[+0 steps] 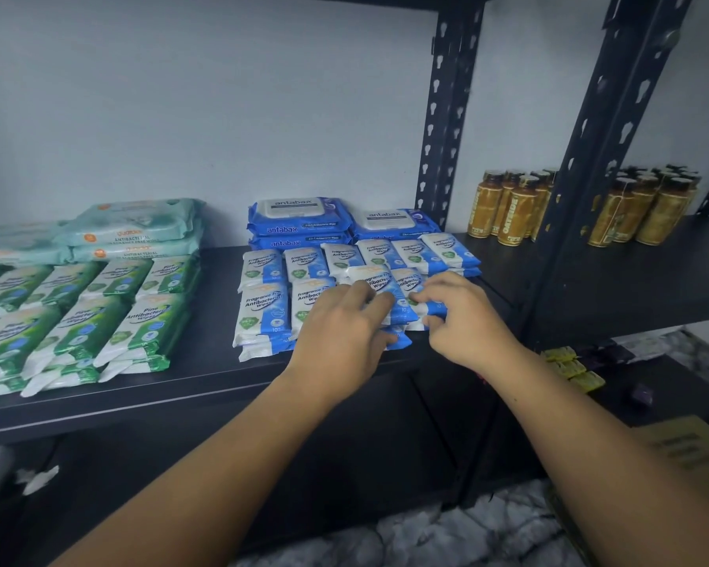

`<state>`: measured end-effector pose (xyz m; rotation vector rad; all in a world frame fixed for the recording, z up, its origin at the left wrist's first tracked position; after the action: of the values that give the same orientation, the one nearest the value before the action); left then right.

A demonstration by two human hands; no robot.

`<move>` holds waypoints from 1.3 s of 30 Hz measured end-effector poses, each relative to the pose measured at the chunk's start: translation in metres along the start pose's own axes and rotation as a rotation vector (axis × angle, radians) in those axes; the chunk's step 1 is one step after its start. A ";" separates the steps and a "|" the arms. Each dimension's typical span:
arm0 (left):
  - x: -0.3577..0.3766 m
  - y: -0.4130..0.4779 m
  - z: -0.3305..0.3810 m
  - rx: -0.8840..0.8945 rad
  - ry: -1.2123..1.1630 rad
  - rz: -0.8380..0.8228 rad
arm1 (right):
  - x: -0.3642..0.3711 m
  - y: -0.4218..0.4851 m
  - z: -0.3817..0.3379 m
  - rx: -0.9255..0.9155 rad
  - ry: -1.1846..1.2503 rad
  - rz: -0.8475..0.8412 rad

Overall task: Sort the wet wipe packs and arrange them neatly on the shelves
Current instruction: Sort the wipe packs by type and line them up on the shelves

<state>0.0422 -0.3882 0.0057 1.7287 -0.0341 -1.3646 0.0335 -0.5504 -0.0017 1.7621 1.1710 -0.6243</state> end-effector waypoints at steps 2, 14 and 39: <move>0.000 -0.005 -0.002 0.002 -0.007 -0.041 | 0.001 -0.002 0.000 -0.019 0.009 -0.015; 0.009 0.000 -0.014 -0.049 0.030 -0.062 | 0.009 0.000 -0.005 -0.069 -0.007 0.058; 0.026 -0.003 -0.053 -0.274 0.158 -0.436 | 0.001 -0.006 -0.031 0.017 0.272 -0.052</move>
<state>0.0926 -0.3676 -0.0172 1.6581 0.6223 -1.4517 0.0267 -0.5220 0.0094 1.8783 1.4029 -0.4343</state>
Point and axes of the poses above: each hand's wrist, its own y-axis towards the middle knuckle, its own x-axis out of the palm, z = x × y, the point moved 9 cm from there along y, towards the middle knuckle, and after that the axes turned 2 degrees about -z, right-handed, at the moved point
